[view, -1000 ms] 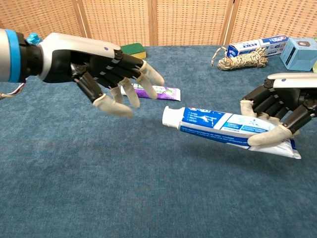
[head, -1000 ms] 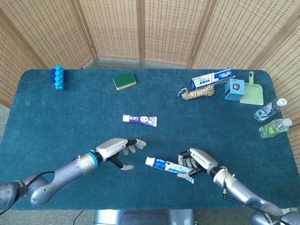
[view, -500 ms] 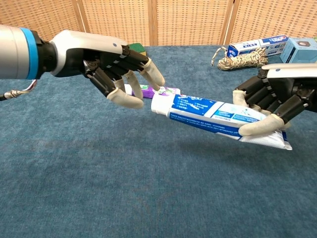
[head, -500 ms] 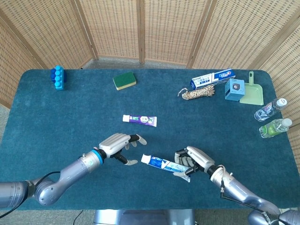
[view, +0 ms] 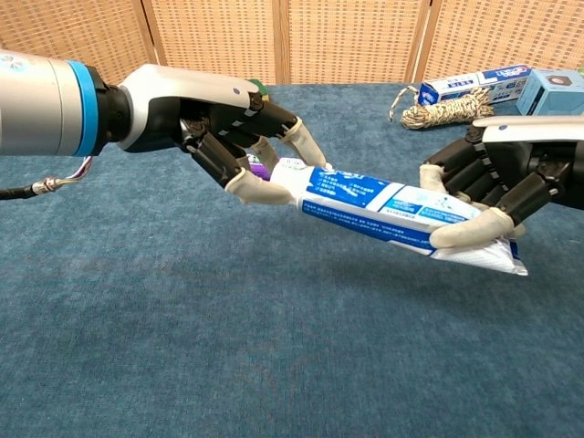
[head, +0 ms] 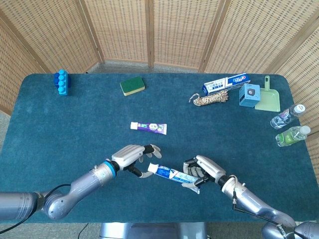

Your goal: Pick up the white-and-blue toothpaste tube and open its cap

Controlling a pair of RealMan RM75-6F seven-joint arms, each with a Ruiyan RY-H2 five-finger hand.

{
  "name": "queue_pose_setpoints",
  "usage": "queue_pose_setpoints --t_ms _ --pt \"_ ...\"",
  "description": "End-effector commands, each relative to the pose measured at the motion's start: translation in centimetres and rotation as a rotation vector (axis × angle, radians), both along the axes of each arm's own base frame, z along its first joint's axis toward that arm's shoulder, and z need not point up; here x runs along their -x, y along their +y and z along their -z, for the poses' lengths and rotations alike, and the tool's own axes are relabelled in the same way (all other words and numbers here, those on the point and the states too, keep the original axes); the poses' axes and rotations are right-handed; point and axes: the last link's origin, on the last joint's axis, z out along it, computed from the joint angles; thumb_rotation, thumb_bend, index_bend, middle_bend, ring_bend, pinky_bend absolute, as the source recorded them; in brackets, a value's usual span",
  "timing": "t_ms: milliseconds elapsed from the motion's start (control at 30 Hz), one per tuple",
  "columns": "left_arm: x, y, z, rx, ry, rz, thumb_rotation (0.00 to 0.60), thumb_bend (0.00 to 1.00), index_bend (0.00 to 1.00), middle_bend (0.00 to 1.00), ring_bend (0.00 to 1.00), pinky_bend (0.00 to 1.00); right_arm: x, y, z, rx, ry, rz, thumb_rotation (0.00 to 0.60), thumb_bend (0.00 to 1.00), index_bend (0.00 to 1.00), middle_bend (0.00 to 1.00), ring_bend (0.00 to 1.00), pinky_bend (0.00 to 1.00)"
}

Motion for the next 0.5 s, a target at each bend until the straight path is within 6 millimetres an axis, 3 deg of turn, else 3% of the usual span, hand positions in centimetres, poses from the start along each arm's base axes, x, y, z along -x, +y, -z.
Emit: queue_pose_setpoints --t_ms 33,500 --pt "-0.11 -0.06 -0.05 -0.002 -0.006 0.004 0.522 0.28 0.27 0.18 0.27 0.42 0.06 0.0 0.04 -0.002 0.0 0.002 0.6 0.68 0.9 0.73 0.72 0.83" --pt "-0.29 -0.27 0.16 0.017 -0.022 0.004 0.527 0.28 0.3 0.18 0.27 0.42 0.29 -0.03 0.0 -0.011 -0.018 0.02 0.6 0.68 0.9 0.73 0.73 0.84"
